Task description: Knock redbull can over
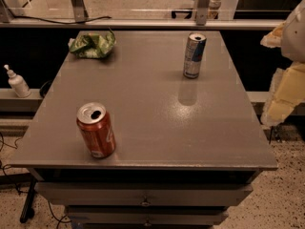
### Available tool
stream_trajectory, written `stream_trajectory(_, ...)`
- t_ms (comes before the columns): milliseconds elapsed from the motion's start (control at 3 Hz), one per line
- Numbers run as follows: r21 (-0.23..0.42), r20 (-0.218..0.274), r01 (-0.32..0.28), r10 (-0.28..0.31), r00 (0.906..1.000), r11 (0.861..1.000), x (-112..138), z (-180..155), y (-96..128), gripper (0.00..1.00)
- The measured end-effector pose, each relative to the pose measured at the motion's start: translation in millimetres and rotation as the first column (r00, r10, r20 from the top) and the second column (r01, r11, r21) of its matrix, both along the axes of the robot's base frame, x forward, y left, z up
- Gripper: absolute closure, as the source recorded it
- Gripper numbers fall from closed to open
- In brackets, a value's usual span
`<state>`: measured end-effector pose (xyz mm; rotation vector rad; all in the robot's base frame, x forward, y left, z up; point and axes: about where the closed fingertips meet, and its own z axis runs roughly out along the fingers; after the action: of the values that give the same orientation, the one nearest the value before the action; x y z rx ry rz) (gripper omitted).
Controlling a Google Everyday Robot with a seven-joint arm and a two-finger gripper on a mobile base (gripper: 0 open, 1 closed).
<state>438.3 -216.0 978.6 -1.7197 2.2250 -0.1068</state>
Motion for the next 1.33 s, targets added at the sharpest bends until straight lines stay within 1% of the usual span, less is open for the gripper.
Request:
stream_trajectory(333,0.005,0.01,0.001,-0.001,0.9999,1.0,1.6,0.4,0.6,0.0)
stream_trajectory(667,0.046,0.029,0.015,-0.017,0.9994,0.999,13.5,-8.0,0.0,0.0)
stream_trajectory(1000,0.151,0.065,0.036,-0.046,0.9969,0.988,49.7,-37.2,-2.6,0.0)
stream_trajectory(1333,0.237,0.1,0.071,-0.097,0.9902,0.969,91.2,-67.0,-7.2,0.0)
